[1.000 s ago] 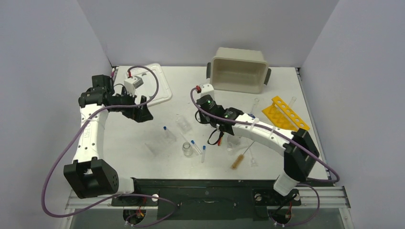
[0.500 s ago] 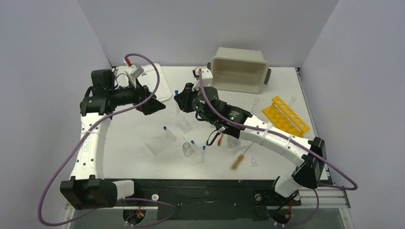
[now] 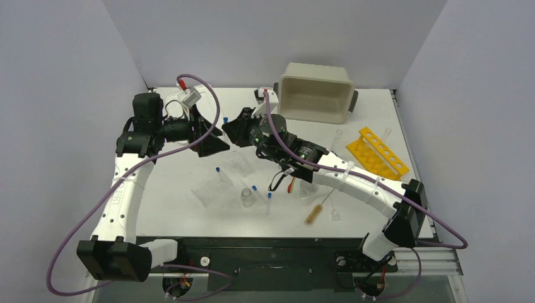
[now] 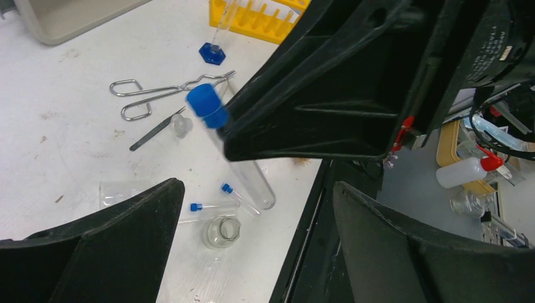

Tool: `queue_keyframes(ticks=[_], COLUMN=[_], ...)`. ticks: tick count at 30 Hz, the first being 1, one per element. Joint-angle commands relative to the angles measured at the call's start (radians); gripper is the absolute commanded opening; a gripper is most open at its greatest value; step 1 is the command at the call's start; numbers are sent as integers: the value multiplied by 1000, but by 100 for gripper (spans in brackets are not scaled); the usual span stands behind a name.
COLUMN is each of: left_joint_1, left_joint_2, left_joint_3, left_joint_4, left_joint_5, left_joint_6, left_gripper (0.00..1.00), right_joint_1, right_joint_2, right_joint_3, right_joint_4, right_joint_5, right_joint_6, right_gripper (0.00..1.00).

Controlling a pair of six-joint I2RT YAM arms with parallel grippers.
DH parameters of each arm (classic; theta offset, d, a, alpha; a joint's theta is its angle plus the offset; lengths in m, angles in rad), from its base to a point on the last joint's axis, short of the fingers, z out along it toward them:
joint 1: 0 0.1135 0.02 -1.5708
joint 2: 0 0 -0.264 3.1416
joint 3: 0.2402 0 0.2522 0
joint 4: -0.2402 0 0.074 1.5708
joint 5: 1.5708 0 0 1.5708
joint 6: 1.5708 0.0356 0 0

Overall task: Organize the chemistry lab equipment
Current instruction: Pick up the test tube at the center of the board.

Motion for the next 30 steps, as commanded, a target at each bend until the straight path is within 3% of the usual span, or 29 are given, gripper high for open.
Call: queue_keyframes(ticks=[1,5,8,13,18,19,21,27,30], left_joint_1=[-43,-66,-66,-67,-66,-67,-67,-67,-67], left_joint_2=[7,14,16,18,17,17,19,16,11], left_joint_3=[23,31,32,28,25,25,27,28,27], left_joint_4=[-39,-63,-76,-88,-102,-104,-111,-138,-164], left_joint_5=[2,-42,-68,-119,-160,-172,-185,-219,-239], left_joint_6=[51,100,125,161,190,194,205,252,295], left_gripper=[84,65,56,25,10,2,0,0,0], right_joint_1=[6,6,6,1,-14,-18,-28,-81,-108], right_joint_2=[25,33,30,29,22,19,15,14,20], right_joint_3=[39,32,28,21,7,4,2,17,52], right_joint_4=[79,89,91,91,90,90,83,44,-33], right_joint_5=[-40,-50,-53,-60,-72,-76,-91,-218,-274], right_joint_6=[35,44,45,51,62,63,67,112,120], right_gripper=[0,0,0,0,0,0,0,32,36])
